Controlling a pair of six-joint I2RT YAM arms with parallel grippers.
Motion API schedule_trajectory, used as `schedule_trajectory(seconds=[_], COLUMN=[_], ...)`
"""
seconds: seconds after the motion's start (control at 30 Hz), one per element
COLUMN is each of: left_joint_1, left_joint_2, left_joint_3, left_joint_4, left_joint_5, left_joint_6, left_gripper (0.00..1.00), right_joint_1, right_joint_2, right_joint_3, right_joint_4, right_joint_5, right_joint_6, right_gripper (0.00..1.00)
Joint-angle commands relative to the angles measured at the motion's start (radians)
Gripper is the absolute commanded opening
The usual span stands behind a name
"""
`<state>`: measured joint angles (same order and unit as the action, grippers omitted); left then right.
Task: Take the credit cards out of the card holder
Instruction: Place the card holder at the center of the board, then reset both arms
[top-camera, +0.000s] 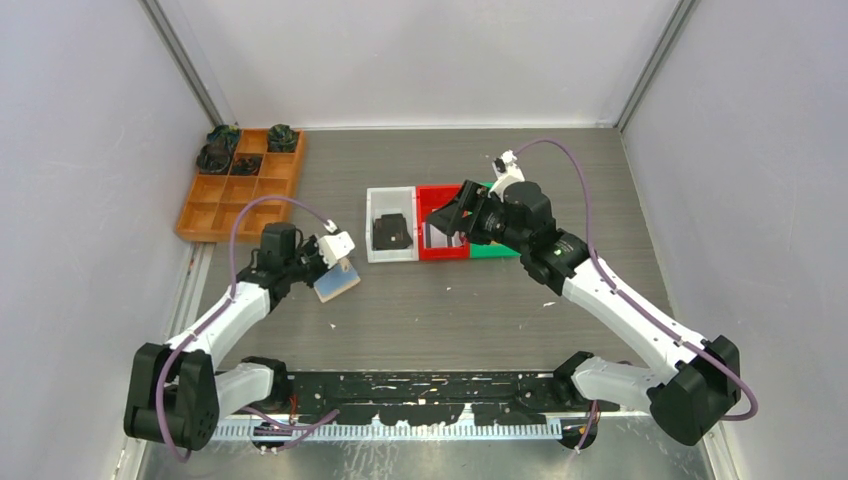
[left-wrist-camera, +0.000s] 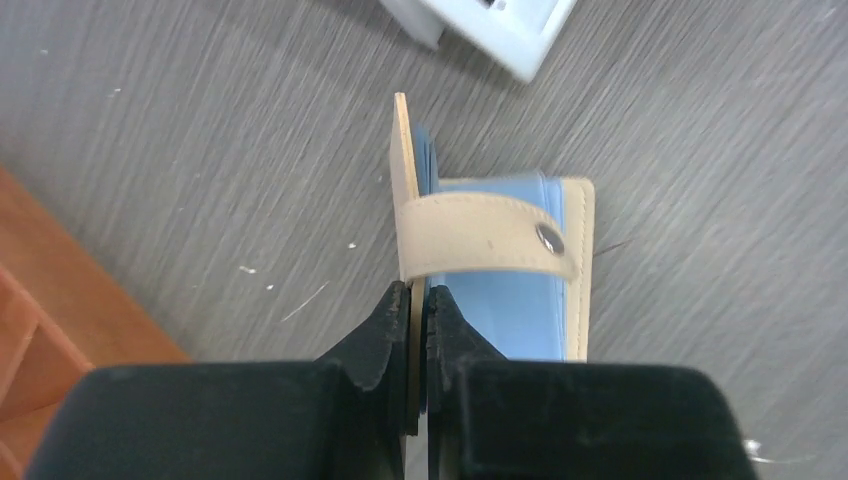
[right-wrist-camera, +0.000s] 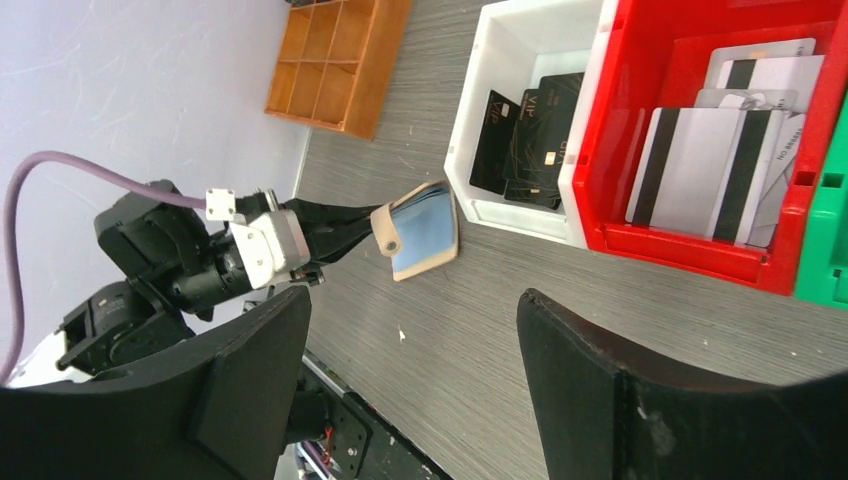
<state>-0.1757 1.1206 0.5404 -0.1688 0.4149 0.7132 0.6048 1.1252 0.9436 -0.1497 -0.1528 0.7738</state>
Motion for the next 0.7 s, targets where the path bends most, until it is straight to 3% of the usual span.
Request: schedule_trajectory(seconds=[0.0, 0.2, 0.33, 0.47, 0.53, 0.67], left_joint_1=[0.002, 0.002, -0.002, -0.025, -0.028, -0.016], left_joint_2=[-0.026, -0.164, -0.195, -0.174, -0.160, -0.135], left_joint_3=[-0.089, -0.063, -0.024, 0.011, 0.018, 0.096], left_joint_4=[0.125, -0.290, -0.558, -0.684, -0.671, -0.564], left_joint_5=[-0.117, 0.081, 0.231, 0.243, 0.200, 0.110], left_joint_6=[0.186, 0.322, 0.431, 0.472, 0.483, 0.286], left_gripper=[0.11, 0.28, 0.31, 0.34, 0.37, 0.37], right_joint_1=[-0.005, -0.011, -0.021, -0.038, -0.055, -0.102], right_joint_2=[-0.037, -0.048, -0.053, -0.065, -0.072, -0.108], right_joint_3=[0.015, 0.016, 0.020, 0.023, 0.025, 0.030], right_joint_4=[-0.001, -0.026, -0.043, -0.070, -0.084, -0.128], right_joint_5=[0.039, 0.045, 0.042, 0.053, 0.056, 0.097], right_joint_6=[-0.013, -0.014, -0.014, -0.025, -0.029, -0.053], right_gripper=[0.81, 0.82, 0.83, 0.85, 0.86, 0.91])
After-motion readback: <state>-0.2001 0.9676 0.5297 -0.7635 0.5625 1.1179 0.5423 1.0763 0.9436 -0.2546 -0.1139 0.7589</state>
